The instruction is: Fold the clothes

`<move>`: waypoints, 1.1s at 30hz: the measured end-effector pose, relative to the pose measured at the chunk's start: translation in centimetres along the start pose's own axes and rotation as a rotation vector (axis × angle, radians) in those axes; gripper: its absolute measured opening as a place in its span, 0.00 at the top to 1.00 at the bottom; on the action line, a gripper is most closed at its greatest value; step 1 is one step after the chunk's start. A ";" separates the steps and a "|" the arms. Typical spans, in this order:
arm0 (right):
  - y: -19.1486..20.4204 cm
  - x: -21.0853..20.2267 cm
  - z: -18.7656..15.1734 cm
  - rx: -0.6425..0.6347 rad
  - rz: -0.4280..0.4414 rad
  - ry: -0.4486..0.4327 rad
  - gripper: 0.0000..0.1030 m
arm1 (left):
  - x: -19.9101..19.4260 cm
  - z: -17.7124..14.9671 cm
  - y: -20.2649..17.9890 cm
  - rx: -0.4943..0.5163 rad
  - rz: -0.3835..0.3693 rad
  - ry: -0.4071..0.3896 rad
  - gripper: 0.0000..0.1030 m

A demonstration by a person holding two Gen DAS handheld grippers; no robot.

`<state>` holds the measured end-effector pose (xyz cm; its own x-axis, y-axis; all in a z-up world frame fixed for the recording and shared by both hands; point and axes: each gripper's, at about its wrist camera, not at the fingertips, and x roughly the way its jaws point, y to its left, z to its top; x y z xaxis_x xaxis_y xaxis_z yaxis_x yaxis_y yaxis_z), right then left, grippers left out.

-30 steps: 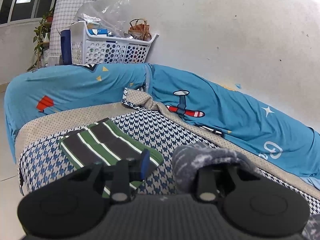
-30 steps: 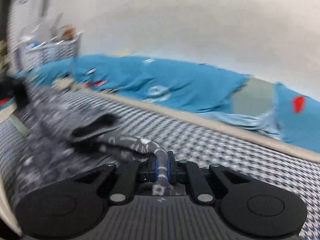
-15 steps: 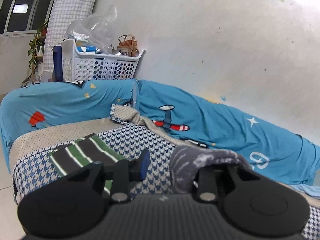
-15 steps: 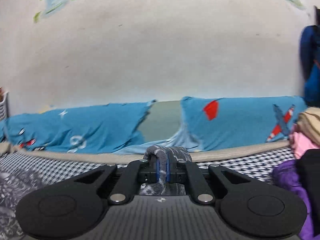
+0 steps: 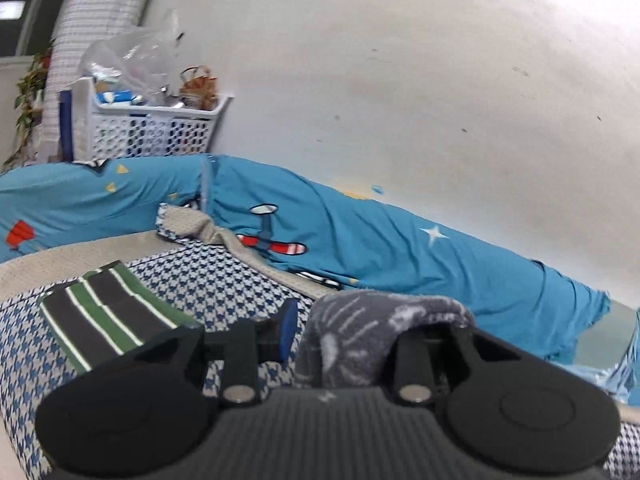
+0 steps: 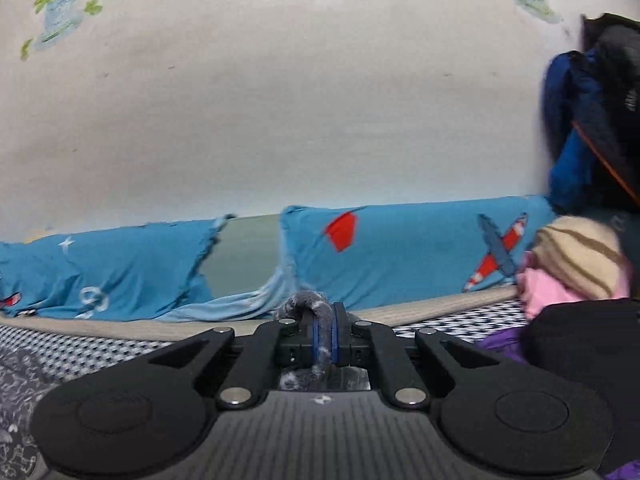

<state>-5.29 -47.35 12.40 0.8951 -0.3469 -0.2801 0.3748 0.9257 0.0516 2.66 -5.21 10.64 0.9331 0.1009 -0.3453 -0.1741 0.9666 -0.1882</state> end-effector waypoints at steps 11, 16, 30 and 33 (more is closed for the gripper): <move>-3.9 0.1 -0.5 0.054 -0.054 0.100 0.93 | 0.3 -0.1 1.5 0.030 0.110 0.022 0.69; -4.3 -0.4 -0.5 0.081 -0.047 0.126 0.71 | 1.5 -0.5 3.9 0.014 0.173 0.094 0.69; -4.2 -0.8 -1.6 -0.041 -0.054 0.279 0.42 | 4.6 -2.5 8.8 0.036 0.219 0.363 0.65; -3.9 -0.9 -2.6 -0.097 -0.036 0.338 0.42 | 4.8 -3.3 9.2 0.064 0.220 0.414 0.56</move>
<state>-8.15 -50.28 9.98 0.7450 -0.3249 -0.5826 0.3656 0.9294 -0.0507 4.47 3.42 4.17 0.6701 0.2151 -0.7104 -0.3216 0.9467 -0.0166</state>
